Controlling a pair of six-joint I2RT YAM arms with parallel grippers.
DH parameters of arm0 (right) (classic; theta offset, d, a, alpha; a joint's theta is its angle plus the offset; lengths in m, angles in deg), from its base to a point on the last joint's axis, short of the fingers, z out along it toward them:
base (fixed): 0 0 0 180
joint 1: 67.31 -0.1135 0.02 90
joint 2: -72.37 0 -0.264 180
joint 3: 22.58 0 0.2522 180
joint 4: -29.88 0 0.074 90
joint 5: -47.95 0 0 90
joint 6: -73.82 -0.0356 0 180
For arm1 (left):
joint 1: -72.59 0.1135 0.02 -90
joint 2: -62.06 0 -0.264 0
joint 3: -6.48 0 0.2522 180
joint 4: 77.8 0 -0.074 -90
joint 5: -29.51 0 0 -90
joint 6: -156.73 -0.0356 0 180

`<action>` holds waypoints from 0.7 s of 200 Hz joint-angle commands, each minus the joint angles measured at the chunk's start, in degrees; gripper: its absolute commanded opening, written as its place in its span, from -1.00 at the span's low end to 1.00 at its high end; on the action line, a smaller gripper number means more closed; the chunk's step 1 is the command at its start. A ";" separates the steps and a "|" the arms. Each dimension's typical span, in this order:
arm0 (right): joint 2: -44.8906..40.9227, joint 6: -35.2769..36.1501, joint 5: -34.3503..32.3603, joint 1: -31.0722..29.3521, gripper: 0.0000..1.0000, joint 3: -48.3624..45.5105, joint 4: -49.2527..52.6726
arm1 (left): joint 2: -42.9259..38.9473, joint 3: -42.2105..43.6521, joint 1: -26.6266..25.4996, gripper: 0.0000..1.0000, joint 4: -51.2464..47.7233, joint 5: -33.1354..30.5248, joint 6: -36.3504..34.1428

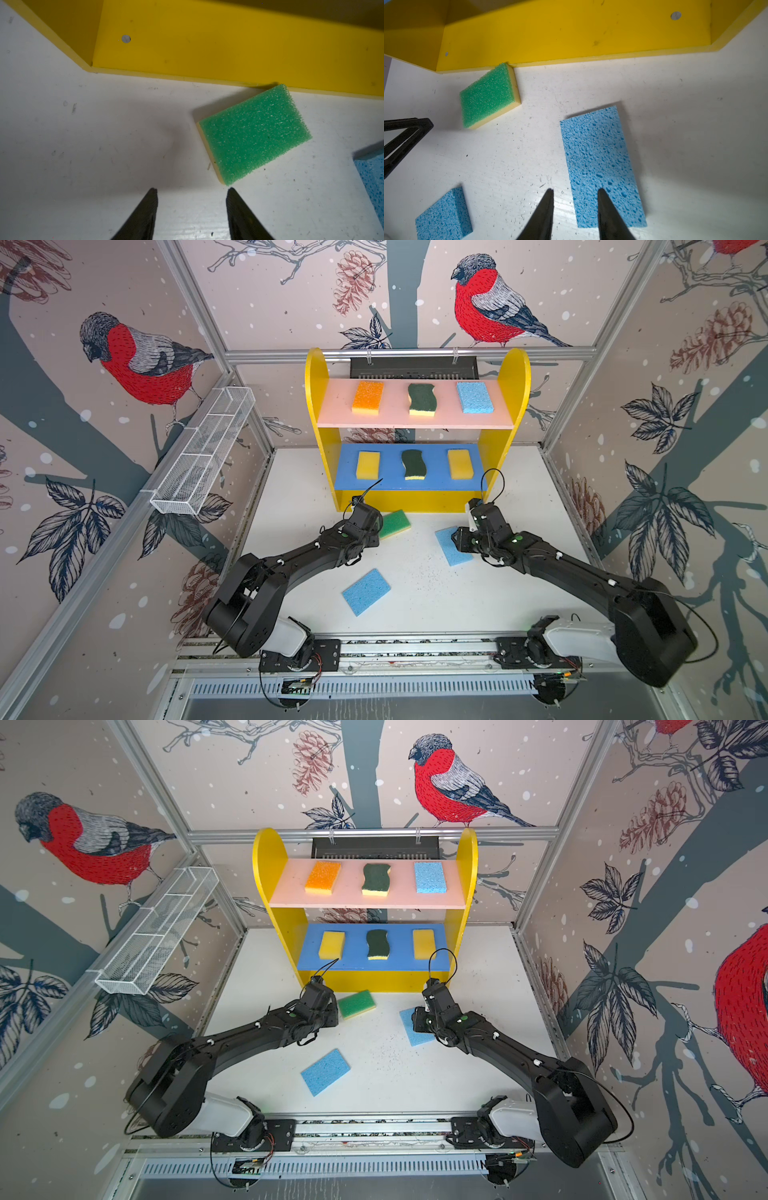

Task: Place and organize the cleaning sponges onto the shelf
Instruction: 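Move the open left gripper over the green-and-yellow sponge while the right gripper hovers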

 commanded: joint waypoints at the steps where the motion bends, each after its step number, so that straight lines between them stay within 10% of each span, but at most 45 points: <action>1: -0.29 -0.25 -1.04 -0.03 -0.26 -0.31 1.69 | 2.34 -1.48 0.06 0.09 4.71 0.36 -1.04; 140: -4.55 0.39 -2.42 0.11 -0.24 -0.97 3.32 | 10.67 -3.91 -0.02 0.02 9.83 4.63 -0.34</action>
